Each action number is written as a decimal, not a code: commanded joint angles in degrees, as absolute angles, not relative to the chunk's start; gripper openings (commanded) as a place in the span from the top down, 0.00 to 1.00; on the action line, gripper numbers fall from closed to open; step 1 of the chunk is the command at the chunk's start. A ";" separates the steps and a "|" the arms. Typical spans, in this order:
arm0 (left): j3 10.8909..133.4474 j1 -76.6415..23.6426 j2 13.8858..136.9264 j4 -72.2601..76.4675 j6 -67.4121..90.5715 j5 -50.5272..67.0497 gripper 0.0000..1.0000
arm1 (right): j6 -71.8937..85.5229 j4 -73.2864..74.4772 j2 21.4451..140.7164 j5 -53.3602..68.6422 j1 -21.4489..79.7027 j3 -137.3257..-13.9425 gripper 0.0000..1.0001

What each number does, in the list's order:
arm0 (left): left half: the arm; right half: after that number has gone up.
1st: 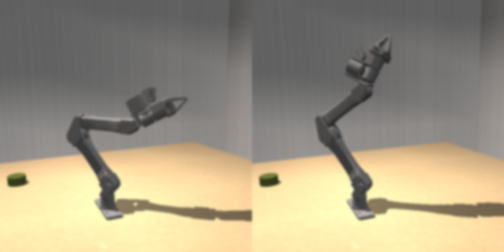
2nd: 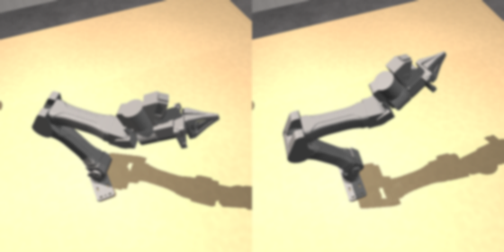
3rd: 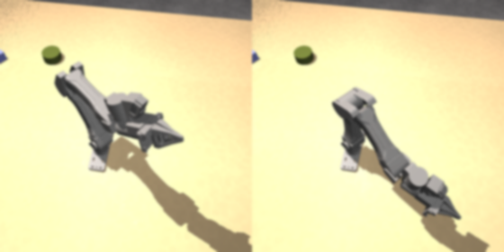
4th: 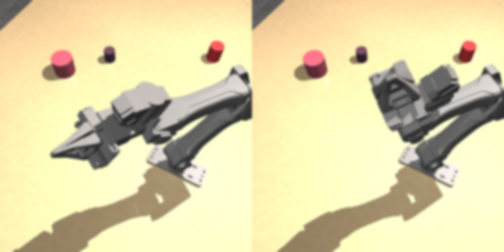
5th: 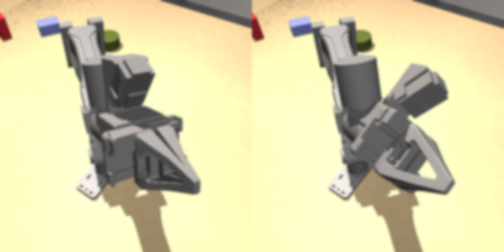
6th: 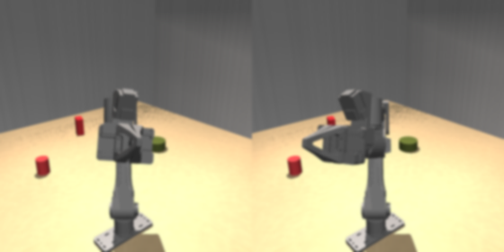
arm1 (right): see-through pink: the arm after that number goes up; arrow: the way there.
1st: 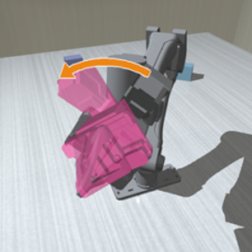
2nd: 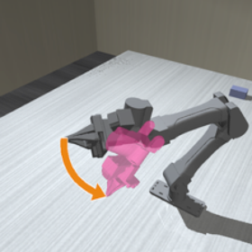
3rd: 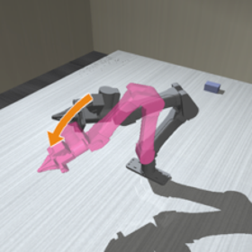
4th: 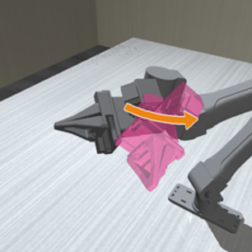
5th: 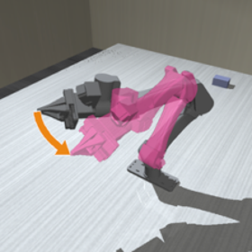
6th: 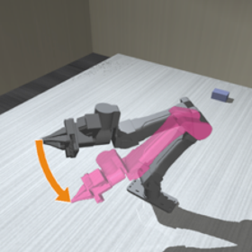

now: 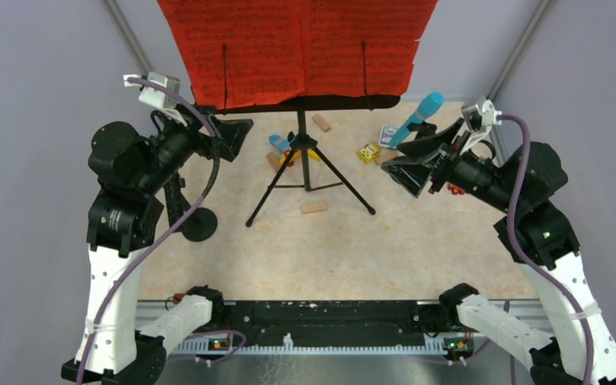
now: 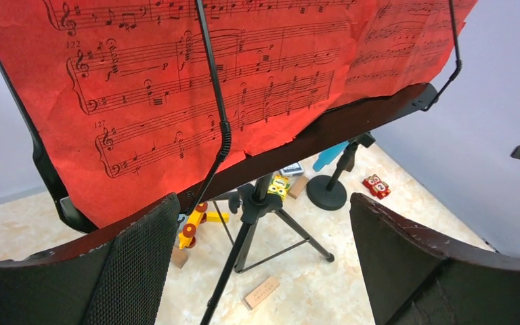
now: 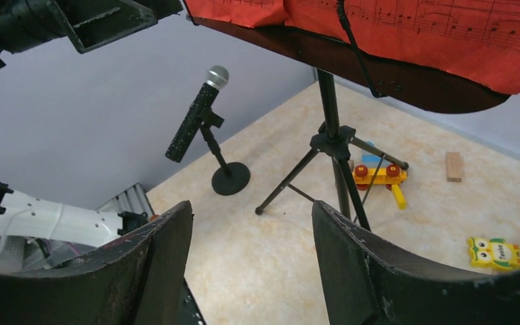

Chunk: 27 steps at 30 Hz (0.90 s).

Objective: Pack up the instrument practice props

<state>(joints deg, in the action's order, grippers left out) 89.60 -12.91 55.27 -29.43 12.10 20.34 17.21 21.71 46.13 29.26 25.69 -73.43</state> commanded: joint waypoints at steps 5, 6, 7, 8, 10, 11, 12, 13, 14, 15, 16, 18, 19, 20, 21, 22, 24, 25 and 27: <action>92.95 -13.18 55.63 -25.56 13.62 22.55 0.01 | 17.44 30.50 52.67 27.75 25.39 -84.15 0.35; 93.44 -13.23 56.12 -25.76 13.55 22.40 0.01 | 16.79 31.20 52.97 26.74 25.39 -84.80 0.35; 94.02 -13.19 56.53 -25.90 13.42 22.27 0.01 | 16.26 31.66 53.37 25.62 25.39 -85.26 0.36; 94.63 -13.23 57.13 -25.88 13.30 22.12 0.01 | 15.81 32.03 53.57 24.25 25.40 -85.78 0.35; 96.06 -13.59 58.58 -25.85 13.11 22.03 0.01 | 15.48 32.74 54.28 22.01 25.39 -87.14 0.36; 97.12 -13.88 59.52 -25.83 13.10 22.18 0.01 | 15.49 33.04 54.75 21.09 25.34 -88.16 0.35; 98.31 -14.24 60.64 -25.90 13.14 22.48 0.01 | 15.75 33.28 55.33 20.10 25.39 -89.17 0.36; 100.15 -14.57 61.88 -26.01 13.55 22.74 0.01 | 16.35 33.31 55.87 19.44 25.34 -90.24 0.36; 101.71 -14.94 63.23 -26.16 13.94 23.40 0.01 | 17.25 33.22 56.96 18.88 25.33 -91.13 0.36; 103.24 -15.26 64.68 -26.19 14.48 24.28 0.01 | 18.44 33.06 57.80 18.71 25.35 -92.02 0.36; 104.66 -15.48 66.15 -25.96 15.14 25.54 0.01 | 19.40 32.87 58.66 19.09 25.35 -92.74 0.37; 107.08 -15.80 68.71 -24.73 16.70 28.44 0.01 | 20.78 32.51 60.38 20.11 25.33 -94.46 0.38; 108.06 -15.94 69.74 -24.00 17.26 29.96 0.02 | 21.34 32.19 60.87 20.28 25.30 -95.03 0.39; 109.03 -16.11 71.08 -23.09 17.65 31.19 0.02 | 22.00 31.45 61.33 20.44 25.38 -95.45 0.40; 109.89 -16.28 72.03 -22.17 17.74 32.47 0.02 | 22.37 30.55 61.53 20.55 25.40 -95.65 0.40; 110.43 -16.34 72.68 -20.95 17.66 34.27 0.02 | 22.73 29.66 61.71 20.71 25.36 -95.75 0.40; 110.39 -16.40 73.72 -17.91 17.00 36.79 0.01 | 23.41 28.52 62.14 21.30 25.40 -96.16 0.40; 110.60 -16.37 74.23 -17.00 17.01 37.57 0.01 | 23.68 28.34 62.45 21.80 25.36 -96.42 0.41; 111.43 -16.43 74.99 -16.22 17.09 38.23 0.01 | 24.21 28.00 62.94 23.15 25.38 -96.63 0.41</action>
<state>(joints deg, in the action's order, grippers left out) 108.20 -15.92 74.19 -23.62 16.45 32.38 21.71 32.01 62.52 21.17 25.69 -93.41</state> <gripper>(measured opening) 0.986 0.594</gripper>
